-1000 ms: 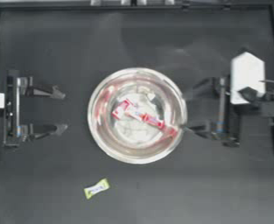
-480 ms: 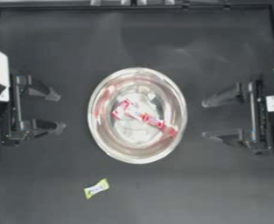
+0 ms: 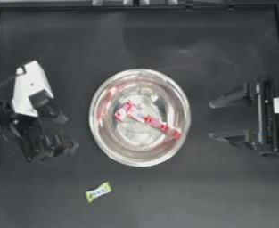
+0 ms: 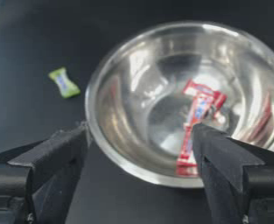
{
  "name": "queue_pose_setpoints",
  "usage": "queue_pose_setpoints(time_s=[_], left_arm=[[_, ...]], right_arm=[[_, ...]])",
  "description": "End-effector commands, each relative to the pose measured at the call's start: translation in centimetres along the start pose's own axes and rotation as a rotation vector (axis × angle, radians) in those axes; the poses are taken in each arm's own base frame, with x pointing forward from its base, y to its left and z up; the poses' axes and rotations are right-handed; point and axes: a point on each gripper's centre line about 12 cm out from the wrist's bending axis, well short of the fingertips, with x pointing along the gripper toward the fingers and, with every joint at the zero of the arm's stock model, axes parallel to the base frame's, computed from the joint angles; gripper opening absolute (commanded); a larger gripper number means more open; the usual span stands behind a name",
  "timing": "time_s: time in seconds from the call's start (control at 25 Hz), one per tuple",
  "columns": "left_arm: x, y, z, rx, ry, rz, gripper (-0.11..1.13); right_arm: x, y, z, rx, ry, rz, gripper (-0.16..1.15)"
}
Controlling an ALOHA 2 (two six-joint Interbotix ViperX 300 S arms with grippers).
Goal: Put candies in bowl
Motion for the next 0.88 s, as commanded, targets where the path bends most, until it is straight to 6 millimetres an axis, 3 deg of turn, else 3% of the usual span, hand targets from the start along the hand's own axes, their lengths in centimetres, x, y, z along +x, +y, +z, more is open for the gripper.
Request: queue_pose_setpoints(time_s=[0.04,0.28,0.88], left_arm=[[0.8,-1.9,0.2,0.011,0.038,0.046,1.02],[3.1,-5.2,0.1,0.023,0.105,0.057,1.02],[8.8,-8.5,-1.9,0.005,0.26,0.075,1.03]], right_arm=[[-0.7,0.0,0.2,-0.001,-0.028,0.007,0.98],[-1.1,-0.1,-0.4,0.0,-0.03,0.011,0.98],[-1.1,0.0,-0.7,-0.001,-0.042,0.031,0.98]])
